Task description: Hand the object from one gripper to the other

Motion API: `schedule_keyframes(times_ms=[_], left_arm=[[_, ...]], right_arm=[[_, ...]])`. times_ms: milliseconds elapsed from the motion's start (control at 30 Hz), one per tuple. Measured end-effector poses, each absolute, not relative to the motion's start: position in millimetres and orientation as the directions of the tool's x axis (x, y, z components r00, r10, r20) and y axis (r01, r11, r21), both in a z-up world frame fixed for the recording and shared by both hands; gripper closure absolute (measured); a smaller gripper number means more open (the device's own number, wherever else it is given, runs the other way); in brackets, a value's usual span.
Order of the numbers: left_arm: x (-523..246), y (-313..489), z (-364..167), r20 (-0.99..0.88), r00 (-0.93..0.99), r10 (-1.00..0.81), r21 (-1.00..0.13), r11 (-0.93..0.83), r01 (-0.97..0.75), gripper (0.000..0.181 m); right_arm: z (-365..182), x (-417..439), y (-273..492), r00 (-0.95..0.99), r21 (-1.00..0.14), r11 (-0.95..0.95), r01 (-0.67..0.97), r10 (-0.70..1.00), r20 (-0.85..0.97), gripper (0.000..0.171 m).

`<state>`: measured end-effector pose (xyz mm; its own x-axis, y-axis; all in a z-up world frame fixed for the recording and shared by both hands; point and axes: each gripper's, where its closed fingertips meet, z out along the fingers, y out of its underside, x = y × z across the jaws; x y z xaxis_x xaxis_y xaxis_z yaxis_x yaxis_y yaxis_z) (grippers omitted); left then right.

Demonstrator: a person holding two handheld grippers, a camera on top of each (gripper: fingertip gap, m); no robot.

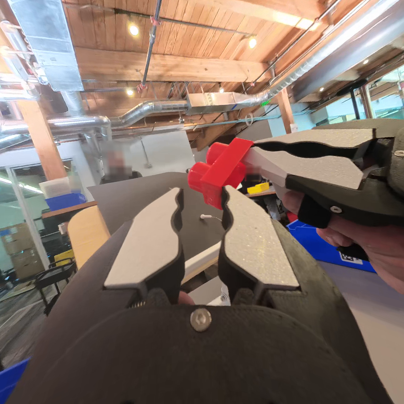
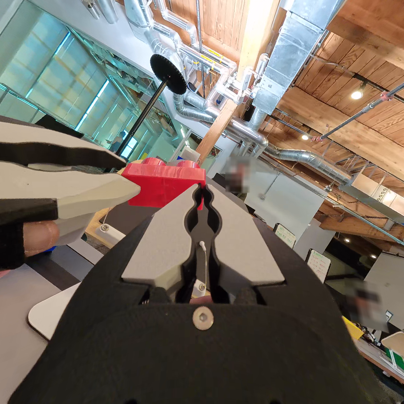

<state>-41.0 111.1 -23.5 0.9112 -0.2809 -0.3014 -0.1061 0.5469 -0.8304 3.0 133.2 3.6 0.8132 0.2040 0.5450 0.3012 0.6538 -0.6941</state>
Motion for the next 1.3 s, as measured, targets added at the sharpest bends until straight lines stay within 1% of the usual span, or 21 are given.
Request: schedule_keyframes(times_ms=[167,333,433,567,633,700,733,767,800,867,933,967,1000,1067,1100,1133,1200,1300], left_arm=[[-41,113,-24,-0.294,0.925,-0.242,-0.840,0.527,-0.129,0.166],[-54,117,-20,-0.277,0.943,-0.184,-0.843,0.518,-0.147,0.170],[-67,122,-17,-0.263,0.953,-0.150,-0.851,0.501,-0.156,0.175],[-85,124,-7,-0.259,0.957,-0.129,-0.844,0.512,-0.160,0.179],[-91,123,-1,-0.262,0.953,-0.153,-0.838,0.526,-0.146,0.179],[-103,125,4,-0.255,0.954,-0.156,-0.835,0.533,-0.136,0.179],[-104,123,8,-0.271,0.943,-0.193,-0.823,0.554,-0.123,0.180],[-105,121,11,-0.297,0.929,-0.223,-0.816,0.565,-0.125,0.180],[-109,121,13,-0.320,0.923,-0.215,-0.807,0.572,-0.147,0.179],[-100,108,19,-0.420,0.857,-0.299,-0.760,0.632,-0.152,0.180],[-91,96,19,-0.544,0.785,-0.297,-0.702,0.674,-0.231,0.179],[-79,87,14,-0.632,0.709,-0.314,-0.659,0.700,-0.277,0.179],[-68,79,8,-0.700,0.636,-0.325,-0.621,0.718,-0.315,0.179],[-50,68,-2,-0.791,0.530,-0.306,-0.548,0.741,-0.389,0.179],[-41,64,-8,-0.820,0.482,-0.307,-0.522,0.747,-0.412,0.180],[-34,61,-13,-0.846,0.446,-0.292,-0.491,0.753,-0.439,0.180],[-22,59,-24,-0.890,0.372,-0.265,-0.431,0.756,-0.493,0.179],[-9,55,-33,-0.913,0.319,-0.255,-0.392,0.765,-0.510,0.179]], right_arm=[[0,-2,131,0.812,-0.699,0.651,0.295,0.214,0.543,0.171],[-4,-10,126,0.808,-0.706,0.647,0.286,0.233,0.541,0.169],[-8,-20,119,0.787,-0.707,0.651,0.276,0.268,0.555,0.165],[-15,-38,107,0.724,-0.693,0.678,0.246,0.347,0.596,0.153],[-14,-42,97,0.688,-0.681,0.705,0.197,0.396,0.608,0.147],[-12,-45,89,0.632,-0.707,0.698,0.115,0.498,0.594,0.140],[-11,-44,88,0.608,-0.727,0.681,0.081,0.544,0.577,0.140],[-9,-42,88,0.584,-0.756,0.654,0.045,0.596,0.550,0.140],[-9,-42,86,0.536,-0.788,0.616,-0.006,0.667,0.518,0.140],[-3,-33,88,0.465,-0.854,0.508,-0.116,0.787,0.405,0.141],[-2,-26,91,0.334,-0.921,0.334,-0.201,0.907,0.256,0.142],[-2,-22,94,0.270,-0.942,0.242,-0.234,0.947,0.176,0.137],[-4,-19,93,0.182,-0.955,0.149,-0.256,0.978,0.104,0.137],[-12,-15,85,-0.026,-0.970,-0.028,-0.243,0.999,-0.022,0.132],[-15,-12,83,-0.091,-0.968,-0.083,-0.238,0.994,-0.063,0.130],[-18,-9,78,-0.160,-0.967,-0.118,-0.228,0.984,-0.082,0.132],[-26,-4,64,-0.279,-0.972,-0.158,-0.176,0.954,-0.104,0.132],[-35,-1,48,-0.373,-0.982,-0.152,-0.115,0.922,-0.099,0.134]])
